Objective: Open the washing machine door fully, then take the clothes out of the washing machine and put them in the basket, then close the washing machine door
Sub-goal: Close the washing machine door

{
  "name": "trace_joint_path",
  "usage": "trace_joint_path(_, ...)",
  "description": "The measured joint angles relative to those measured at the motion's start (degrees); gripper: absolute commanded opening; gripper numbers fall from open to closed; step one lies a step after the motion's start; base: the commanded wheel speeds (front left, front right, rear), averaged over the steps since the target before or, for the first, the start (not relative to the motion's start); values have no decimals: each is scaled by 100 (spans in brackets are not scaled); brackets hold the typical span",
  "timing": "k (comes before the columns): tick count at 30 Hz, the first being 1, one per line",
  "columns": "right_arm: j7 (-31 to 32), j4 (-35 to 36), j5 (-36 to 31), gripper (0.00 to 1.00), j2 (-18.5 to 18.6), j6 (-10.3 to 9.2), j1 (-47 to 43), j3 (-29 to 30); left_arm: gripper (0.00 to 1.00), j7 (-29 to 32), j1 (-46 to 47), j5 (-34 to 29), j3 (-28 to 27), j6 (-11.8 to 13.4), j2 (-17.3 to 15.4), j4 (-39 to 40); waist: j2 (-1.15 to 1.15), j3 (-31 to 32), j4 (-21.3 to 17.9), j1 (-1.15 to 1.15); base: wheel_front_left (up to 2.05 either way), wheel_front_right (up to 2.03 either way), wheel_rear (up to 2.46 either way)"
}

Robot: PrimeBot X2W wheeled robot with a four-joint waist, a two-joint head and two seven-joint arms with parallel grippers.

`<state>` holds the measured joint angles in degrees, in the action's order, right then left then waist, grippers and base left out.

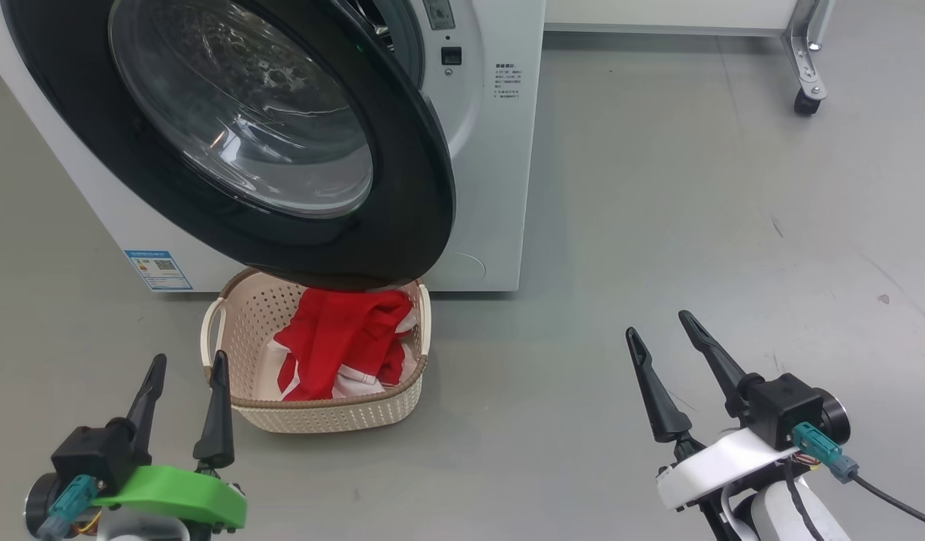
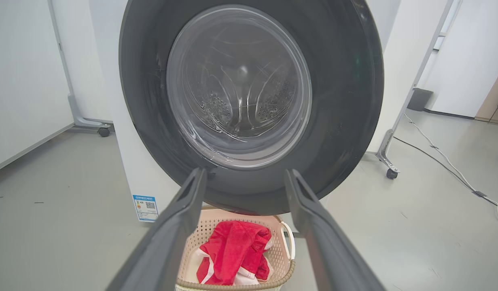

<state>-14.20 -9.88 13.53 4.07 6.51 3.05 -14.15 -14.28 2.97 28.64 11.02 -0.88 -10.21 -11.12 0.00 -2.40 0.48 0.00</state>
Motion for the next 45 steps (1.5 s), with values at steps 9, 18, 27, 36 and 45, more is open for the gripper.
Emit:
trace_joint_path(9, 0, 2, 0, 100, -2, 8, 0, 13, 100, 0, -8, -137, -78, -70, 49, 18, 0, -26, 17, 0, 0, 0, 0)
trace_joint_path(18, 0, 3, 0, 100, -3, 10, 0, 26, 100, 0, -13, -220, -148, -138, 102, 10, 0, -41, 45, 0, 0, 0, 0)
trace_joint_path(27, 0, 3, 0, 100, -5, 16, 0, 40, 100, 0, -31, -307, -198, -153, 168, -8, 0, -33, 67, 0, 0, 0, 0)
trace_joint_path(36, 0, 2, 0, 100, -8, 46, 0, 49, 100, 0, -73, -353, -264, -202, 216, -13, 0, -21, 70, 0, 0, 0, 0)
trace_joint_path(45, 0, 115, -63, 0, 16, 47, 11, -42, 100, -1, -73, -457, -267, -293, 265, 33, 0, -145, 104, 0, 0, 0, 0)
